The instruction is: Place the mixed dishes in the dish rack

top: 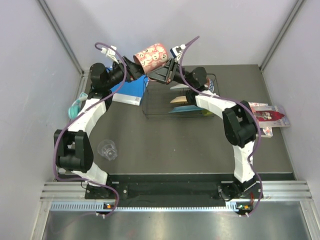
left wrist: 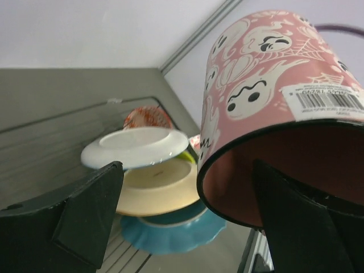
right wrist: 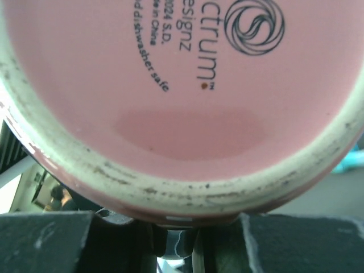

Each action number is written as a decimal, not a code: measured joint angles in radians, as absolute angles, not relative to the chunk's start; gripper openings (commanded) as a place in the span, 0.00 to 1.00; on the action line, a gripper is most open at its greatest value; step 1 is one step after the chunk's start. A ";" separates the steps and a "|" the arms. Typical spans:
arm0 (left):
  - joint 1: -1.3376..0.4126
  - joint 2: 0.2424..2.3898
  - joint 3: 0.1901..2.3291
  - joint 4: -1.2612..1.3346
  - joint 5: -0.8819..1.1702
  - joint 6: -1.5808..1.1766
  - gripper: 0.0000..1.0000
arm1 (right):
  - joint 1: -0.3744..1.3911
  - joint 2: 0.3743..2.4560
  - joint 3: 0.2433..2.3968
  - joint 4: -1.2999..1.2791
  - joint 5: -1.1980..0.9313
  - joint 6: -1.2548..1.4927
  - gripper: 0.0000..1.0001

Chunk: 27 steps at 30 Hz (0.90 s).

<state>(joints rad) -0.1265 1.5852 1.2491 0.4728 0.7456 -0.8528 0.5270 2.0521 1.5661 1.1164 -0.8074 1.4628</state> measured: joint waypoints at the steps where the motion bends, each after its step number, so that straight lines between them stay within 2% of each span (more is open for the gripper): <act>1: -0.117 1.581 1.236 0.466 0.759 -0.842 0.99 | 0.528 2.051 1.561 1.096 -0.822 1.451 0.00; 6: -0.047 1.558 1.202 0.406 0.879 -0.792 0.99 | 0.542 2.050 1.550 1.035 -0.851 1.416 0.00; 11: 0.114 1.523 1.203 0.234 1.104 -0.664 0.99 | 0.498 2.021 1.555 0.954 -0.781 1.314 0.00; 16: 0.270 1.518 1.224 -0.091 1.238 -0.381 0.99 | 0.437 1.998 1.707 0.643 -0.699 1.063 0.00; 21: 0.252 1.562 1.231 -0.255 1.113 -0.186 0.99 | 0.439 1.963 1.871 0.227 -0.532 0.730 0.00; 27: 0.012 1.644 1.244 -0.280 0.851 -0.106 0.99 | 0.456 1.843 1.857 -0.057 -0.416 0.487 0.00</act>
